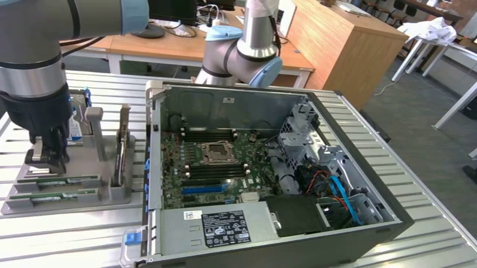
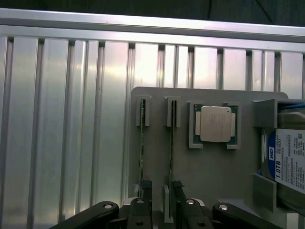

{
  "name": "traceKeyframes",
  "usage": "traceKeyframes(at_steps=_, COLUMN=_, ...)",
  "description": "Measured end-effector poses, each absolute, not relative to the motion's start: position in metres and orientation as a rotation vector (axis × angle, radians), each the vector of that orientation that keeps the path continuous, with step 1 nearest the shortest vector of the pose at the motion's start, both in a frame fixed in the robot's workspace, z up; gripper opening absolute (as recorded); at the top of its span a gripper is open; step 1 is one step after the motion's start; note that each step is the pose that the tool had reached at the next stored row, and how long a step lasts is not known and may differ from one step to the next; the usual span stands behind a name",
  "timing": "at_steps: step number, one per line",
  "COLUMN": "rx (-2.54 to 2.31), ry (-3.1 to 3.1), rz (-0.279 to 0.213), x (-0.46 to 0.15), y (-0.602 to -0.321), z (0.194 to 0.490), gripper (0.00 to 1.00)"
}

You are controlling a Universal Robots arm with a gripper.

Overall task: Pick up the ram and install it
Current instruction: 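Pick up the ram and move it above insertion slot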

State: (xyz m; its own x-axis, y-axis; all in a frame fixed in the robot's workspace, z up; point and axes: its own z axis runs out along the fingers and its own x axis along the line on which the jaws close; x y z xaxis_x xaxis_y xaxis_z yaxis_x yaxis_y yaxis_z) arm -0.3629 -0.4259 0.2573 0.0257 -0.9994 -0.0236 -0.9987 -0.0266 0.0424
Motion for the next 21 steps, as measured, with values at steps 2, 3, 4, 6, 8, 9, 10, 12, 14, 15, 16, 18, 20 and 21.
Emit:
traceKeyframes(at_steps=2, rx=2.24, ry=-2.182, rz=-0.073, x=-0.363, y=-0.426, z=0.256, gripper=0.3)
traceKeyframes(at_steps=3, rx=2.24, ry=-2.182, rz=-0.073, x=-0.363, y=-0.426, z=0.255, gripper=0.3)
traceKeyframes(at_steps=4, rx=2.24, ry=-2.182, rz=-0.073, x=-0.363, y=-0.426, z=0.254, gripper=0.3)
traceKeyframes(at_steps=6, rx=2.24, ry=-2.182, rz=-0.073, x=-0.363, y=-0.426, z=0.254, gripper=0.3)
traceKeyframes(at_steps=8, rx=2.24, ry=-2.182, rz=-0.073, x=-0.363, y=-0.426, z=0.254, gripper=0.3)
traceKeyframes(at_steps=9, rx=2.24, ry=-2.182, rz=-0.073, x=-0.363, y=-0.426, z=0.254, gripper=0.3)
traceKeyframes(at_steps=10, rx=2.24, ry=-2.182, rz=-0.073, x=-0.363, y=-0.426, z=0.254, gripper=0.3)
traceKeyframes(at_steps=12, rx=2.24, ry=-2.182, rz=-0.073, x=-0.363, y=-0.428, z=0.254, gripper=0.3)
traceKeyframes(at_steps=14, rx=2.24, ry=-2.182, rz=-0.073, x=-0.363, y=-0.43, z=0.254, gripper=0.3)
traceKeyframes(at_steps=15, rx=2.24, ry=-2.182, rz=-0.073, x=-0.363, y=-0.431, z=0.254, gripper=0.3)
traceKeyframes(at_steps=16, rx=2.24, ry=-2.182, rz=-0.073, x=-0.363, y=-0.432, z=0.254, gripper=0.3)
traceKeyframes(at_steps=18, rx=2.24, ry=-2.182, rz=-0.073, x=-0.364, y=-0.435, z=0.254, gripper=0.3)
traceKeyframes(at_steps=20, rx=2.24, ry=-2.182, rz=-0.073, x=-0.364, y=-0.437, z=0.254, gripper=0.3)
traceKeyframes(at_steps=21, rx=2.24, ry=-2.182, rz=-0.073, x=-0.364, y=-0.438, z=0.254, gripper=0.3)
